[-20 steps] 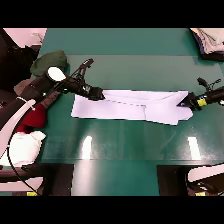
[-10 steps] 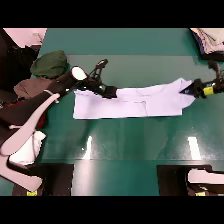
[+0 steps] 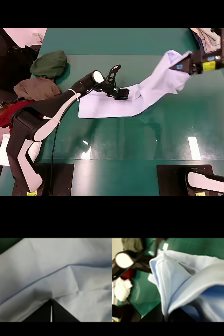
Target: Fold the shirts.
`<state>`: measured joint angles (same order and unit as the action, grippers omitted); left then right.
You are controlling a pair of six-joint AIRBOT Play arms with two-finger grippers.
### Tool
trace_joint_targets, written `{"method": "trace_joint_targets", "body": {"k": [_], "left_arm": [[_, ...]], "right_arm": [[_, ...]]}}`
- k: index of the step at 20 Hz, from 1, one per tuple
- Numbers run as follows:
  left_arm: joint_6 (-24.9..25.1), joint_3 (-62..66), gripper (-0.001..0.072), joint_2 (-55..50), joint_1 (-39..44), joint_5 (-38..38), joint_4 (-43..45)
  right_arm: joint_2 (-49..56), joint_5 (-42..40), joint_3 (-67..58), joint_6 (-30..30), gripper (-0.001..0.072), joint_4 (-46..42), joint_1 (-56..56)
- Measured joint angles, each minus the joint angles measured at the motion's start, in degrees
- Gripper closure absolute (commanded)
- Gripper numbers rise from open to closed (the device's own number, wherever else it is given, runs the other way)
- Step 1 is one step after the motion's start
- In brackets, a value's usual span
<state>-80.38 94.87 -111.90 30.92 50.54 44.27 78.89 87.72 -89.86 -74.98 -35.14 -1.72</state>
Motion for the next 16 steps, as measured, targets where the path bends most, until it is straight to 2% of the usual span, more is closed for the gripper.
{"method": "trace_joint_targets", "body": {"k": [10, 16], "left_arm": [[-0.6, 1.2, 0.0687, 0.4, -1.6, 2.0, 1.8], [-0.7, 1.5, 0.0686, 8.1, -7.8, 6.4, 8.4]], "right_arm": [[8.7, 0.8, -17.5, -2.4, 0.0700, -9.0, -15.9], [12.2, 0.7, -20.4, -2.6, 0.0698, -10.3, -21.8]]}}
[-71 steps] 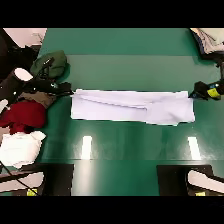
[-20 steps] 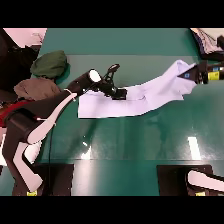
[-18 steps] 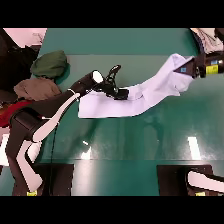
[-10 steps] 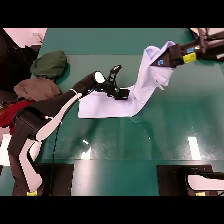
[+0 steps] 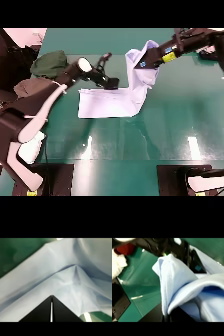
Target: Fold the shirts.
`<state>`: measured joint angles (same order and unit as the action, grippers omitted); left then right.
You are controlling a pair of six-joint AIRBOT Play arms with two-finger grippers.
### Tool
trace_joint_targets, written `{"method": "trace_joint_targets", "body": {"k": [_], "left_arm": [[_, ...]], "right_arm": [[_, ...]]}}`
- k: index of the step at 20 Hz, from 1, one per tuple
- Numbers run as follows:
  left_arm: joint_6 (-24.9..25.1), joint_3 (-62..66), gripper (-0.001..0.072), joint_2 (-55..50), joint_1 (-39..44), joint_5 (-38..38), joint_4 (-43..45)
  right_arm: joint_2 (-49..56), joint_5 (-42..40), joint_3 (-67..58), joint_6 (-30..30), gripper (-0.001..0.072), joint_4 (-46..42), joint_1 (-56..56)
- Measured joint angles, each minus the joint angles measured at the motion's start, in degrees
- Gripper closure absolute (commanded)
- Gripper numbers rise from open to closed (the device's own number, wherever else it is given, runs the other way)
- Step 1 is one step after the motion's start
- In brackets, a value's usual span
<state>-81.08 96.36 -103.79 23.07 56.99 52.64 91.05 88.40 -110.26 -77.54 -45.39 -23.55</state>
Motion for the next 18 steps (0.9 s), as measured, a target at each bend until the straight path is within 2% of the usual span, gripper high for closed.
{"method": "trace_joint_targets", "body": {"k": [5, 6, 7, 8, 12, 15, 18], "left_arm": [[0.0, 0.0, 0.0686, 10.7, -11.1, 6.8, 9.6], [0.0, 0.0, 0.0686, 13.0, -13.6, 7.7, 11.0], [0.0, 0.0, 0.0686, 15.0, -15.9, 8.5, 12.0], [0.0, 0.0, 0.0686, 16.9, -18.2, 9.2, 12.9], [0.1, 0.0, 0.0685, 22.2, -24.7, 12.0, 14.4], [1.0, 0.0, 0.0686, 24.0, -27.5, 16.5, 14.8], [2.1, -1.6, 0.0687, 24.9, -28.1, 21.5, 14.5]], "right_arm": [[5.7, -5.9, -0.4, 0.0, 0.0690, -0.1, -10.0], [7.5, -8.4, -0.4, 0.6, 0.0539, 0.0, -12.7], [9.3, -11.2, -0.4, 1.6, 0.0295, 0.4, -15.3], [11.4, -14.8, -0.5, 3.0, 0.0197, 1.3, -18.1], [18.3, -25.0, -4.2, 6.1, 0.0198, 3.8, -25.4], [18.6, -24.6, -5.6, 6.9, 0.0199, 4.3, -24.9], [14.4, -20.2, -0.4, 7.1, 0.0200, 3.2, -19.7]]}}
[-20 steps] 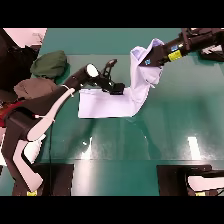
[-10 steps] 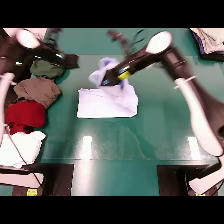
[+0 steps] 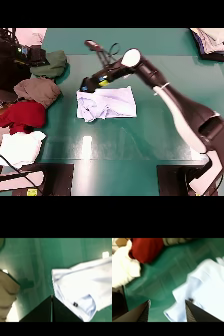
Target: Fold the shirts.
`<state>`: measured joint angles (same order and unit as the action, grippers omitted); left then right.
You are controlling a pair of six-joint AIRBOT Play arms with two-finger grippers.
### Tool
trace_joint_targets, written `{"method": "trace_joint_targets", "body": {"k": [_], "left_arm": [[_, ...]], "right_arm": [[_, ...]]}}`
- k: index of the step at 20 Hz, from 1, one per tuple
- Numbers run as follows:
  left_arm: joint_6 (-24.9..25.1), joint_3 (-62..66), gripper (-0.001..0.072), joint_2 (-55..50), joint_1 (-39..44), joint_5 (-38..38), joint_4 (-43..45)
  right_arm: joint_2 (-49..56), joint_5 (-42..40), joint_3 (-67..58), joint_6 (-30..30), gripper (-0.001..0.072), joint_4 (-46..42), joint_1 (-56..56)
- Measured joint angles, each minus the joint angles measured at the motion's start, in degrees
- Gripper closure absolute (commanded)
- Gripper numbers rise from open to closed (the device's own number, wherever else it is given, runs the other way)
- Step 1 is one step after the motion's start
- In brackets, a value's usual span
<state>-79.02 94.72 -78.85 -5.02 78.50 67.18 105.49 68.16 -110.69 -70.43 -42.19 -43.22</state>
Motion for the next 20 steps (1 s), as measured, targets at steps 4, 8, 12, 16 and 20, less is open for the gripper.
{"method": "trace_joint_targets", "body": {"k": [4, 8, 12, 16, 20], "left_arm": [[1.0, -8.7, 0.0684, 1.9, 3.7, 1.9, -0.6], [1.3, -20.9, 0.0116, 3.8, 8.4, 0.9, -1.7], [2.6, -31.8, 0.0118, 4.5, 10.8, -3.1, -8.0], [4.4, -38.9, 0.0118, 4.7, 11.5, -9.2, -13.9], [6.8, -42.9, 0.0244, 4.7, 11.7, -12.1, -17.4]], "right_arm": [[-7.6, 4.4, 12.5, -1.0, 0.0202, -3.5, 9.8], [-14.3, 5.2, 24.6, -1.7, 0.0202, -4.9, 18.8], [-19.7, 2.6, 34.1, -2.1, 0.0202, -5.3, 23.5], [-23.3, -0.9, 40.7, -2.2, 0.0202, -5.4, 24.8], [-24.6, -2.8, 43.6, -2.3, 0.0202, -5.4, 25.2]]}}
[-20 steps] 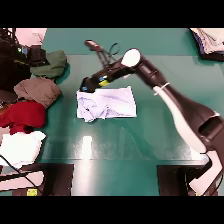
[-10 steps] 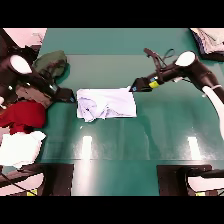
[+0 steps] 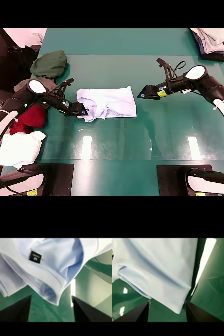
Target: Fold the shirts.
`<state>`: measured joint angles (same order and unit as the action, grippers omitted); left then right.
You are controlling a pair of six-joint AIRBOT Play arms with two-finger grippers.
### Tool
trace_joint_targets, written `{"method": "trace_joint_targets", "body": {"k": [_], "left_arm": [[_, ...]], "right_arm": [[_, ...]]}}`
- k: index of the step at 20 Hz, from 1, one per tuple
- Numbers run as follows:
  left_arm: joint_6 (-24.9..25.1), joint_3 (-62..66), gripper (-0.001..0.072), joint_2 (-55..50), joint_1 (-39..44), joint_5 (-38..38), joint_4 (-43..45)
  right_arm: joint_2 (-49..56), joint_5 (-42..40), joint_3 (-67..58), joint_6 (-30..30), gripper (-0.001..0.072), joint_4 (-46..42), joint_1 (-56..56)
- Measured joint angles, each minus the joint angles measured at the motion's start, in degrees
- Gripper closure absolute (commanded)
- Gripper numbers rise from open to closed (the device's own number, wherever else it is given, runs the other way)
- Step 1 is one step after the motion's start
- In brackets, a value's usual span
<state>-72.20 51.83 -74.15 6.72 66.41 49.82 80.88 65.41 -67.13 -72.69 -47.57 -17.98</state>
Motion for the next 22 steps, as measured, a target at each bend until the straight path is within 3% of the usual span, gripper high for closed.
{"method": "trace_joint_targets", "body": {"k": [1, 2, 7, 9, 13, 22], "left_arm": [[0.6, -0.8, 0.0361, 0.0, 0.0, -0.7, -0.8], [1.1, -1.4, 0.0410, 0.0, 0.0, -1.4, -1.6], [3.4, -3.1, 0.0414, 0.0, 0.3, -5.0, -4.3], [4.1, -3.3, 0.0685, 0.0, 1.3, -5.3, -4.9], [5.6, -2.2, 0.0686, 0.0, 2.7, -5.4, -4.2], [2.9, 14.3, 0.0685, 0.0, -4.4, 3.0, 11.7]], "right_arm": [[-0.2, -0.2, 0.3, 0.0, 0.0202, 0.0, 0.0], [-0.3, -0.4, 0.5, 0.0, 0.0202, 0.0, 0.0], [-0.5, -1.2, 0.9, -0.3, 0.0202, 0.0, 0.1], [-0.5, -1.3, 1.0, -0.5, 0.0202, 0.0, 0.1], [-0.5, -1.2, 1.0, -0.7, 0.0202, 0.0, 0.1], [-0.5, 0.2, 1.0, -1.4, 0.0202, -0.2, 0.1]]}}
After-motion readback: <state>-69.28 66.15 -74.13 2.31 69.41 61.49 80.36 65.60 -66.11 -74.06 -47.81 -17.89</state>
